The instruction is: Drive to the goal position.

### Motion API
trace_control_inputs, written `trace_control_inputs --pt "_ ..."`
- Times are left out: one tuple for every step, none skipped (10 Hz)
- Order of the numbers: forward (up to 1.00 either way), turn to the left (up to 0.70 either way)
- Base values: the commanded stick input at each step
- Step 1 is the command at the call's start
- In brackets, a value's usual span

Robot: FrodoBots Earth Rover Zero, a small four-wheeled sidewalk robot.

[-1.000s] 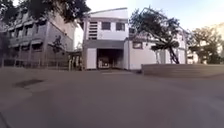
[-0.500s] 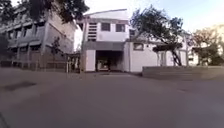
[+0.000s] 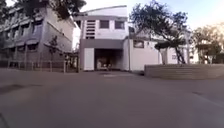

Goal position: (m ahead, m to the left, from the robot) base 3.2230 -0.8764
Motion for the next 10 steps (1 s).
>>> trace_control_inputs --pt "0.85 0.0" --pt "0.85 0.0" --pt "0.85 -0.1" --pt "0.85 -0.28" --pt "0.85 -0.34" --pt "0.85 -0.21" --pt "0.85 0.0" --pt "0.85 0.0" --pt "0.85 0.0" --pt "0.85 0.0"
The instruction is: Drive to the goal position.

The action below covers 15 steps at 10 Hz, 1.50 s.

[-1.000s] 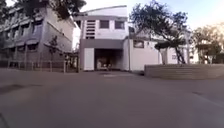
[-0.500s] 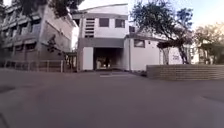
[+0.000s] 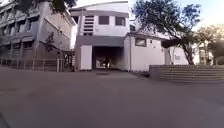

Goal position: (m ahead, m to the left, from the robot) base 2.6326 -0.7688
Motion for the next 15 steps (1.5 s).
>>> trace_control_inputs --pt "0.85 0.0" --pt "0.85 0.0" --pt "0.85 0.0" --pt "0.85 0.0" --pt "0.85 0.0" --pt "0.85 0.0" --pt "0.85 0.06" --pt "0.85 0.2" --pt "0.85 0.34" --pt "0.85 0.29" --pt "0.85 0.12" --pt "0.85 0.0" --pt "0.85 0.0" --pt "0.85 0.0" --pt "0.85 0.0"
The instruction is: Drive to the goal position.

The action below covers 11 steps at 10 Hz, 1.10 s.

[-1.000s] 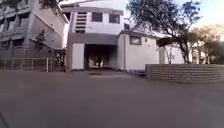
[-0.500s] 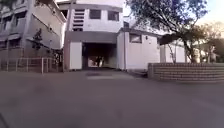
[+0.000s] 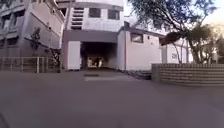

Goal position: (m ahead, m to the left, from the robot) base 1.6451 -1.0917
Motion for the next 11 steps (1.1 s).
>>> trace_control_inputs --pt "0.85 0.0" --pt "0.85 0.0" --pt "0.85 0.0" --pt "0.85 0.0" --pt "0.85 0.0" --pt "0.85 0.0" --pt "0.85 0.0" --pt "0.85 0.0" --pt "0.85 0.0" --pt "0.85 0.0" --pt "0.85 0.0"
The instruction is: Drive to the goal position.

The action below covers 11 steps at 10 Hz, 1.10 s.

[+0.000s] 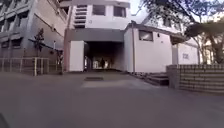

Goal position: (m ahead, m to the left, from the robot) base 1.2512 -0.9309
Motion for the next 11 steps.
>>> trace_control_inputs --pt "0.85 0.0" --pt "0.85 0.0" --pt "0.85 0.0" --pt "0.85 0.0" --pt "0.85 0.0" --pt "0.85 0.0" --pt "0.85 0.0" --pt "0.85 0.19" --pt "0.85 0.34" --pt "0.85 0.31" --pt "0.85 0.07"
